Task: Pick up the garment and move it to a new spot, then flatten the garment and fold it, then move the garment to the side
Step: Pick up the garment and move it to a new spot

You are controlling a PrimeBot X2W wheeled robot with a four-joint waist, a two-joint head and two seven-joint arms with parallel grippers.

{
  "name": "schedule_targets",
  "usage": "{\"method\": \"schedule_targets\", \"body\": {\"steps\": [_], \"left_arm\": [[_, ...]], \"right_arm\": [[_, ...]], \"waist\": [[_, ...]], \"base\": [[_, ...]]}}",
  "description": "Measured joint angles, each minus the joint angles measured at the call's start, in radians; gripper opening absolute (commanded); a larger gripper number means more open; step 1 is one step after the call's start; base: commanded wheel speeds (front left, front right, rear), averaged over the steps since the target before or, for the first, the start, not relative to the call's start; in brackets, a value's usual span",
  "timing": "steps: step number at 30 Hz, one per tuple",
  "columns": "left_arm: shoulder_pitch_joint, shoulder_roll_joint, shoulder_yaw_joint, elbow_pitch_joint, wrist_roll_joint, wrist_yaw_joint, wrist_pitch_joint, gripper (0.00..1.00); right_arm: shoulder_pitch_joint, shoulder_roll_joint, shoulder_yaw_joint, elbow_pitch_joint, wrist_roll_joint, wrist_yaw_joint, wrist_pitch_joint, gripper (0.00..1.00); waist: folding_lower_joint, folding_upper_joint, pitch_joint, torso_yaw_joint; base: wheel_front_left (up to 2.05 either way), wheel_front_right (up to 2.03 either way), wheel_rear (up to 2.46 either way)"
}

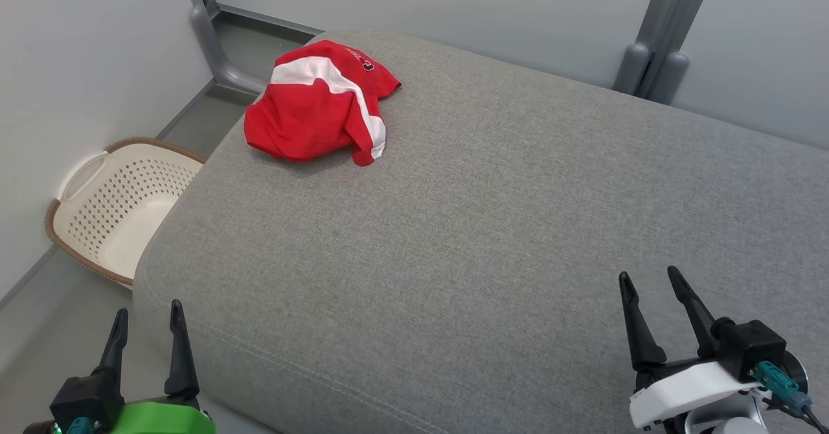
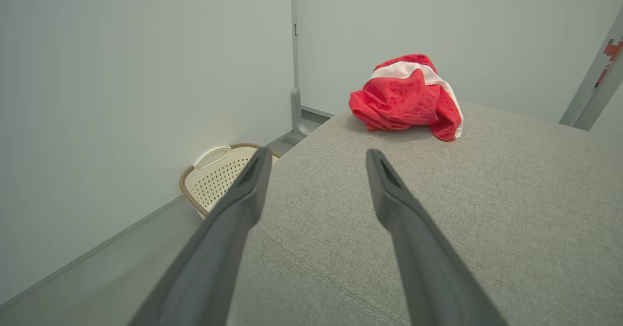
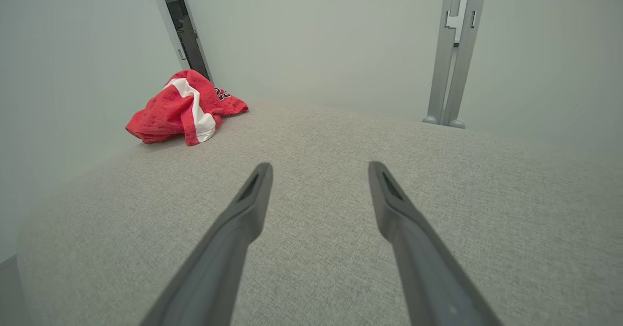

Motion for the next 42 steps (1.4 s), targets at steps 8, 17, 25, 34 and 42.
{"method": "schedule_targets", "body": {"steps": [8,17,25,34,42], "left_arm": [[-0.120,0.017,0.004,0.012,-0.018,-0.002,0.000,1.00],[-0.419,0.115,0.023,0.056,-0.049,-0.009,0.000,1.00],[-0.711,0.232,0.069,0.155,-0.110,-0.013,0.001,1.00],[-0.870,0.330,0.052,0.360,-0.123,-0.015,0.043,1.00],[-0.920,0.393,0.033,0.631,-0.149,-0.015,0.105,1.00]], "right_arm": [[-0.035,-0.043,-0.012,-0.014,-0.002,0.000,0.000,1.00],[-0.099,-0.116,-0.073,-0.054,-0.014,0.000,0.000,1.00],[-0.136,-0.184,-0.198,-0.111,-0.021,0.000,0.000,1.00],[-0.131,-0.184,-0.267,-0.170,-0.024,0.000,0.000,1.00],[-0.132,-0.185,-0.270,-0.185,-0.027,0.000,0.000,1.00]], "waist": [[0.0000,0.0000,0.040,-0.037],[0.0000,0.0000,0.142,-0.131],[0.0000,0.0000,0.287,-0.254],[0.0001,0.0000,0.430,-0.369],[0.0002,0.0000,0.515,-0.449]], "base": [[0.00,0.00,0.00],[0.00,0.00,0.00],[0.00,0.00,0.00],[0.00,0.00,0.00],[0.00,0.00,0.00]]}}
